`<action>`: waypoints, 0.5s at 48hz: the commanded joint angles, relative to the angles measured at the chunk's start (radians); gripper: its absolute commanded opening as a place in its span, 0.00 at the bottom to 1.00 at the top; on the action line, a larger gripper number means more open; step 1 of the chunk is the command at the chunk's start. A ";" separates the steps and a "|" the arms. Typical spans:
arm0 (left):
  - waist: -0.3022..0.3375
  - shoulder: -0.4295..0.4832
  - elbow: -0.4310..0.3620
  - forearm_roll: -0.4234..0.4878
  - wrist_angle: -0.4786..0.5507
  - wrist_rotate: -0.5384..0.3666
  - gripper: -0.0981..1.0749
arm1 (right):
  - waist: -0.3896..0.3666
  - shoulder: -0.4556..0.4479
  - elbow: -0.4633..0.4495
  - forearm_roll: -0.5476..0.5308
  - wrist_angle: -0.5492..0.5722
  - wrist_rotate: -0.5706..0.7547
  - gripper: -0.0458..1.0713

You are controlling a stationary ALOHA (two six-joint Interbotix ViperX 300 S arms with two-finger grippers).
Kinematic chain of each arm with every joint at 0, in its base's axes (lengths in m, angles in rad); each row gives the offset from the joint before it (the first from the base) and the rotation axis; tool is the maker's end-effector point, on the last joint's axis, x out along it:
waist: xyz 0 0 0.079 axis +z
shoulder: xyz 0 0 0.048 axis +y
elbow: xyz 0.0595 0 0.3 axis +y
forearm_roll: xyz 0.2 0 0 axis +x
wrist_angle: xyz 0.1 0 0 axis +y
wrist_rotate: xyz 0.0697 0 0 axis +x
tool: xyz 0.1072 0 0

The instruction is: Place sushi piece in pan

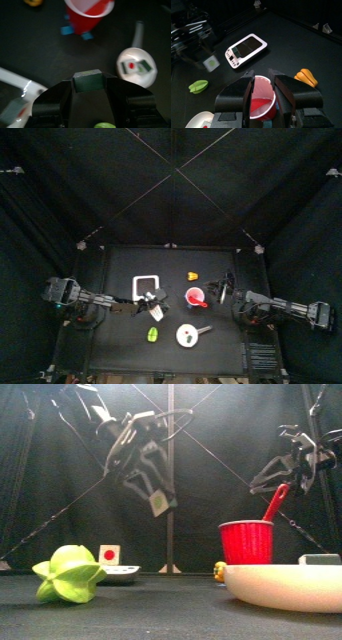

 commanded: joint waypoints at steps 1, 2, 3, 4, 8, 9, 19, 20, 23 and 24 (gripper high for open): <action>-0.021 0.011 -0.026 0.006 0.123 -0.003 0.66 | -0.003 0.003 -0.011 0.005 -0.002 0.000 0.67; -0.026 0.018 -0.026 0.006 0.147 -0.003 0.66 | -0.003 0.003 -0.009 0.005 -0.003 0.000 0.67; -0.029 0.025 -0.026 0.006 0.173 -0.003 0.66 | -0.003 0.003 -0.011 0.005 -0.003 0.000 0.67; -0.032 0.031 -0.028 0.006 0.199 -0.003 0.66 | -0.003 0.003 -0.011 0.003 -0.002 0.000 0.67; -0.043 0.069 -0.037 0.006 0.305 -0.005 0.66 | -0.003 0.003 -0.011 0.005 -0.003 0.000 0.67; -0.043 0.080 -0.038 0.006 0.325 -0.005 0.66 | -0.003 0.003 -0.011 0.005 -0.002 0.000 0.67; -0.055 0.167 -0.100 0.014 0.428 -0.005 0.66 | -0.003 0.003 -0.011 0.006 -0.003 0.000 0.67; -0.057 0.175 -0.104 0.017 0.430 -0.005 0.66 | -0.003 0.003 -0.009 0.005 -0.003 0.000 0.67; -0.061 0.196 -0.120 0.026 0.433 -0.005 0.66 | -0.003 0.005 -0.011 0.005 -0.003 0.000 0.67; -0.061 0.202 -0.126 0.031 0.434 -0.005 0.66 | -0.003 0.003 -0.011 0.005 -0.003 0.000 0.67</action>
